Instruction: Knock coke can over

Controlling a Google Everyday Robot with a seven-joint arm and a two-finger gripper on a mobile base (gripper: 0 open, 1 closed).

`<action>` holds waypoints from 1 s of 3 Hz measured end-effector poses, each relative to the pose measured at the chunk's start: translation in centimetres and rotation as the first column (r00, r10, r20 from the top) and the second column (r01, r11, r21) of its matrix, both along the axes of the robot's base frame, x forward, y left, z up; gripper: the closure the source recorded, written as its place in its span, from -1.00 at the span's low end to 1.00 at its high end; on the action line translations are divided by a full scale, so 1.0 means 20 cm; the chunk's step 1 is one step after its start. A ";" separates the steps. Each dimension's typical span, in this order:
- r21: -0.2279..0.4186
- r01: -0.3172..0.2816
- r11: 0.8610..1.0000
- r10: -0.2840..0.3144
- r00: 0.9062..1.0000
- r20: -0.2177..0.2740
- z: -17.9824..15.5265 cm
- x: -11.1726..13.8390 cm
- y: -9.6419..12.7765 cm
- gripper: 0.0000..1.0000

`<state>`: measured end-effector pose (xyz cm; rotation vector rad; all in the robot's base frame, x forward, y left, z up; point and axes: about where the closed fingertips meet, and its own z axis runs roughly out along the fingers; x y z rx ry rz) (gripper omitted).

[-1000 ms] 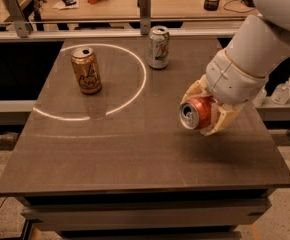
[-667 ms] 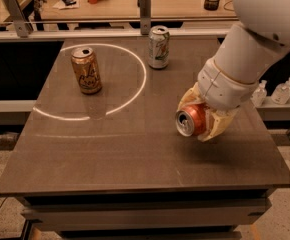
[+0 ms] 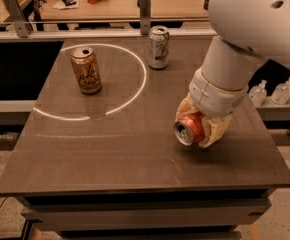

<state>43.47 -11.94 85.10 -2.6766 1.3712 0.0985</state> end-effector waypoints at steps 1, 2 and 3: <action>-0.027 -0.007 1.000 0.007 1.000 -0.011 -0.05 -0.01 0.00 1.00; -0.042 -0.011 0.999 0.010 1.000 -0.015 -0.09 -0.02 0.00 1.00; -0.040 -0.011 0.999 0.010 1.000 -0.008 -0.09 -0.01 0.00 0.66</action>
Offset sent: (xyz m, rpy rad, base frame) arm -0.0065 -0.0031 -0.0282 -0.0664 0.0332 0.0152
